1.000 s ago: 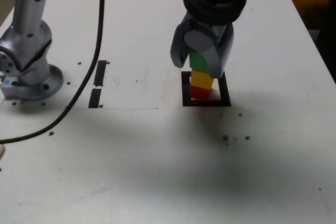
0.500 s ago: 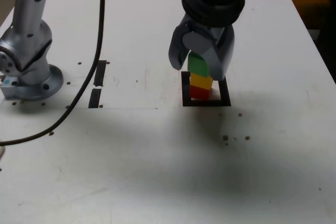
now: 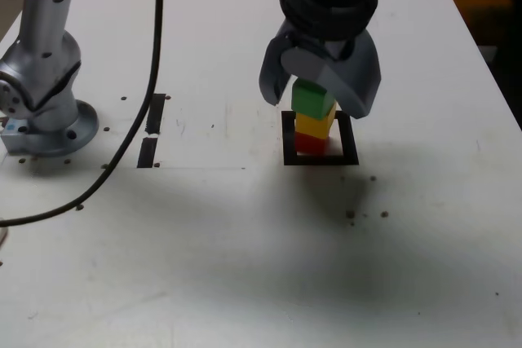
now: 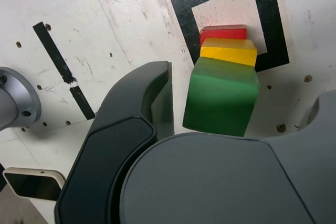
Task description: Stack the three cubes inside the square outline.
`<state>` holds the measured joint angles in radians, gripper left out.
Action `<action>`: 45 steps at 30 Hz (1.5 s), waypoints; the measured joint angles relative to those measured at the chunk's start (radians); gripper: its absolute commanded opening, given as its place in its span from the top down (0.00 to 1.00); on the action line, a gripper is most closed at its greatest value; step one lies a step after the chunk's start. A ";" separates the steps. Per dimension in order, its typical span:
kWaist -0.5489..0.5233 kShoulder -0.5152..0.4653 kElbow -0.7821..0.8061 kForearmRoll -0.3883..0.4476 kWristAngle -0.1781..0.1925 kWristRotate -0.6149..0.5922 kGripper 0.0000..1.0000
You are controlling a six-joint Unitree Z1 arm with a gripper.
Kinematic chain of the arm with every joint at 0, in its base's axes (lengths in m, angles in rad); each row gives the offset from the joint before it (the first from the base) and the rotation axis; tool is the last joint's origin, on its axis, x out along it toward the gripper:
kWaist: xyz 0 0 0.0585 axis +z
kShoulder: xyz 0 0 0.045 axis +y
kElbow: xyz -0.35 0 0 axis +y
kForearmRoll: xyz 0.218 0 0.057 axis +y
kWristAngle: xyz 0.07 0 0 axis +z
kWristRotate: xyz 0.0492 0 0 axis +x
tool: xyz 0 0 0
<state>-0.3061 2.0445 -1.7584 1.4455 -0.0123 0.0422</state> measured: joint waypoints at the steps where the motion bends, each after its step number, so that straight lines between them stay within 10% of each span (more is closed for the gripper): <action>1: 0.000 -0.015 0.006 0.001 0.004 -0.002 0.00; 15: 0.009 -0.342 0.254 0.017 0.008 -0.054 0.00; 29: 0.198 -0.737 0.787 -0.410 -0.019 -0.065 0.01; 45: 0.207 -0.647 1.025 -0.431 -0.032 -0.085 0.00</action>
<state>-0.0991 1.3975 -0.7335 1.0143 -0.0447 -0.0428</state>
